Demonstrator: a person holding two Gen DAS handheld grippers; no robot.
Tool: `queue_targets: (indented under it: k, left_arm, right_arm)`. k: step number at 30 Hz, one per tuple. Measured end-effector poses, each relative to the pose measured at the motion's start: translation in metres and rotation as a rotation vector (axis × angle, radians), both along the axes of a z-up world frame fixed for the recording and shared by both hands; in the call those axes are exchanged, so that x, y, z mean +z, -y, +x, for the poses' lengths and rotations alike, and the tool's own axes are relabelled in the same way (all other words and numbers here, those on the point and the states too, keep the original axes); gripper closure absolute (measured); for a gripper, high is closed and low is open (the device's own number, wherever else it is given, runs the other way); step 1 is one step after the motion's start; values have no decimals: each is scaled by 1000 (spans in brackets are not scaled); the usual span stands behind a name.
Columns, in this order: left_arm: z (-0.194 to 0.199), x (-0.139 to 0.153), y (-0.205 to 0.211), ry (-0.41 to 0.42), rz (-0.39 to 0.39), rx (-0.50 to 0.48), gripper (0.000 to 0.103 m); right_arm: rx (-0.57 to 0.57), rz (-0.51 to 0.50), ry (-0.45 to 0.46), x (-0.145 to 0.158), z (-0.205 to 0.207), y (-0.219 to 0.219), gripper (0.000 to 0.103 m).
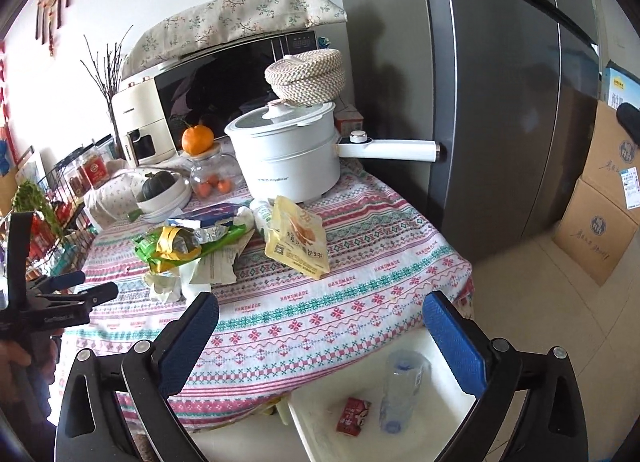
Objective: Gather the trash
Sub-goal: 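Grasp the green snack bag with the left tool, then grasp the yellow chip bag and foil wrapper with the right tool while the left tool lifts the green bag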
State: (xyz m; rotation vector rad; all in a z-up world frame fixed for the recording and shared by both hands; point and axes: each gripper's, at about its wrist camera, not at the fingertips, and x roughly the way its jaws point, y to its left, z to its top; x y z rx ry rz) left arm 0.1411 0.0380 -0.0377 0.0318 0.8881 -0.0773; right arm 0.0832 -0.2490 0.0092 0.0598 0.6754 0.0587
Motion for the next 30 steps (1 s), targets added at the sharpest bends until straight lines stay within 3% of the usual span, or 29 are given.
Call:
queue_targets:
  k: [9,13,17,20,25,27,28,29,30]
  left_arm:
    - [39,-37,-28,-82,-117,53,5]
    - [55,-45,-30,-79,-169,75,17]
    - [66,-37,-34,-42,-287,89,18]
    - [74,-37,-35,-17,-322,110,27]
    - [91,-52,-43,-50,-380,181,57]
    - [96,-55,-45,-55,-406,194,64]
    - [98,-56,-46,-56,-417,197,74]
    - [99,-57,-47,-59,-430,193,76]
    - [100,-56,-47,-62,-441,187,88]
  right_arm:
    - [21,39,-59,-19,35,-18,0]
    - [27,39,-90,-29,48,-24,0]
    - [31,48,-105,-33,57,-27,0]
    - [37,60,-108,-35,61,-28,0]
    - [42,78,-114,-36,64,-31,0]
    - [46,83,-117,-37,65,-32,0]
    - [49,83,-119,-37,65,-33,0]
    - [50,81,-120,-38,64,-34,0]
    - [52,78,-121,-39,64,-35,0]
